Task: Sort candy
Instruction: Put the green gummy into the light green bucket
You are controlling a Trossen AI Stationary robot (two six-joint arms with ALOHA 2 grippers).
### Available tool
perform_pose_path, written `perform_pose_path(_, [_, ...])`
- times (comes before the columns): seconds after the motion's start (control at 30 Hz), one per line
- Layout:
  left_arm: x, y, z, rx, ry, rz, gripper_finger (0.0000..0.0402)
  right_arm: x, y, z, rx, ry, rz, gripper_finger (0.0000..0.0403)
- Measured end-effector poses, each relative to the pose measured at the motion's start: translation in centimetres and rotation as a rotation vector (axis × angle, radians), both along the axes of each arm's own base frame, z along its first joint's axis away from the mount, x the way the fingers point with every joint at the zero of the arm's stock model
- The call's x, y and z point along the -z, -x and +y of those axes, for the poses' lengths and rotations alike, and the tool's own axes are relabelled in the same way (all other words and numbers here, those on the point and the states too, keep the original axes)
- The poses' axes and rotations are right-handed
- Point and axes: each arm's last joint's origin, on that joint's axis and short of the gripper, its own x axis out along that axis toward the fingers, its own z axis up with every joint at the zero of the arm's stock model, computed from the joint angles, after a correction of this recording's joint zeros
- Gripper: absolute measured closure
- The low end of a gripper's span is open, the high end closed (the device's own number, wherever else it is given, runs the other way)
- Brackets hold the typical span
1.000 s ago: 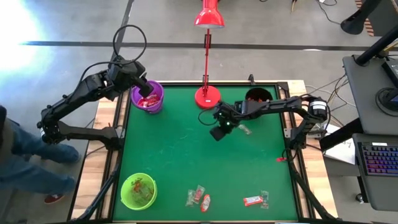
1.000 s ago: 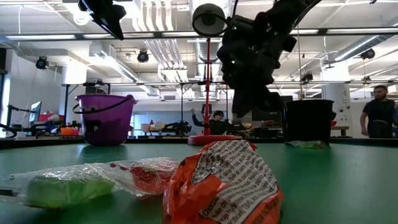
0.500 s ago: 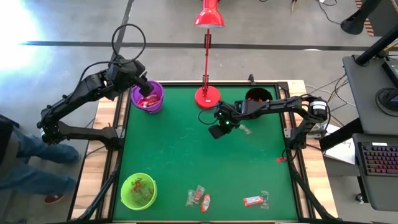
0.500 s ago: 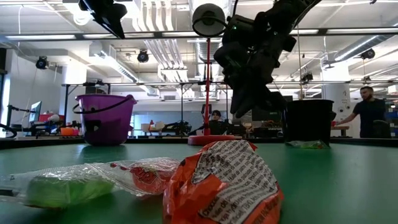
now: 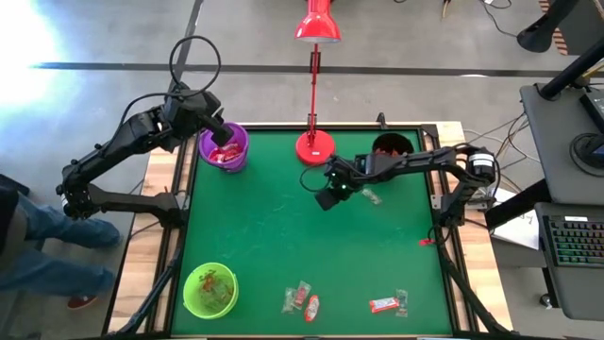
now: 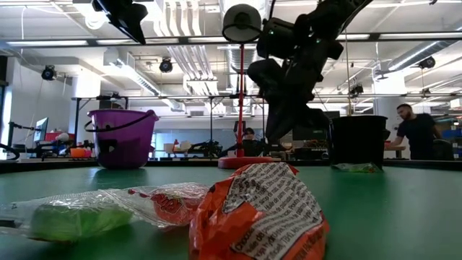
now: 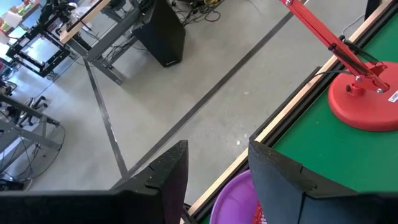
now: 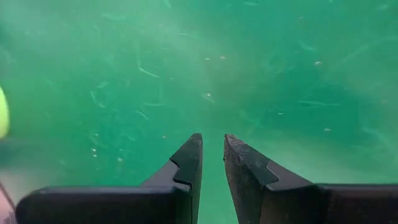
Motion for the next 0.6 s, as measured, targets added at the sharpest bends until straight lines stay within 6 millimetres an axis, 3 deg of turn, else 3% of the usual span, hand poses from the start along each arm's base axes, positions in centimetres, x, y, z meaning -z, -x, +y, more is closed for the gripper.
perform_pose_path(0.4, [0.0,0.0,0.0,0.0,0.0,0.001,0.0251,0.1,-0.6,0.1,0.015,-0.006,-0.027,0.0344])
perform_pose_path(0.6, [0.0,0.0,0.0,0.0,0.0,0.001,0.0251,-0.4,-1.5,0.5,-0.016,0.019,-0.122,0.0344])
